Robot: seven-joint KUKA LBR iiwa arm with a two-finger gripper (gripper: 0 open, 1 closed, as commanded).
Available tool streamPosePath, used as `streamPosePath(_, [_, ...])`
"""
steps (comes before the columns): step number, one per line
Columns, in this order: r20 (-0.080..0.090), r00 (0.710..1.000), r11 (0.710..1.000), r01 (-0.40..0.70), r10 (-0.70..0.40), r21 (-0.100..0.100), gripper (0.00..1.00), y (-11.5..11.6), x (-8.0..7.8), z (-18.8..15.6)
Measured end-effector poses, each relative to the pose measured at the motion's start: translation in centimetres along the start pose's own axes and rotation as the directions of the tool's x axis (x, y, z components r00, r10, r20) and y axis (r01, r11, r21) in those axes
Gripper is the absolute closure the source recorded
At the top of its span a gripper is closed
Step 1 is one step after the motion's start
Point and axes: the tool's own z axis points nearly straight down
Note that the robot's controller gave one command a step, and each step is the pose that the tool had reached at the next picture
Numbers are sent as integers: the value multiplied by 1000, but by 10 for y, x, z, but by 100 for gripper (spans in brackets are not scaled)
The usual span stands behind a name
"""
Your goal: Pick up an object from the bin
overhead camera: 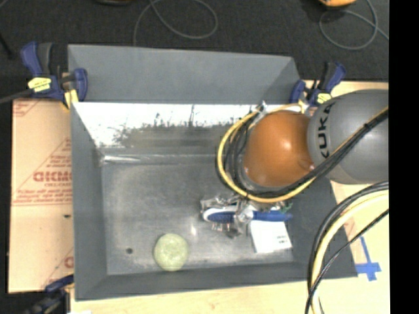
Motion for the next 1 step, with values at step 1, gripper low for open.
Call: streamPosePath(1, [0,1000,1000,-1,1,0,100,0,0,0])
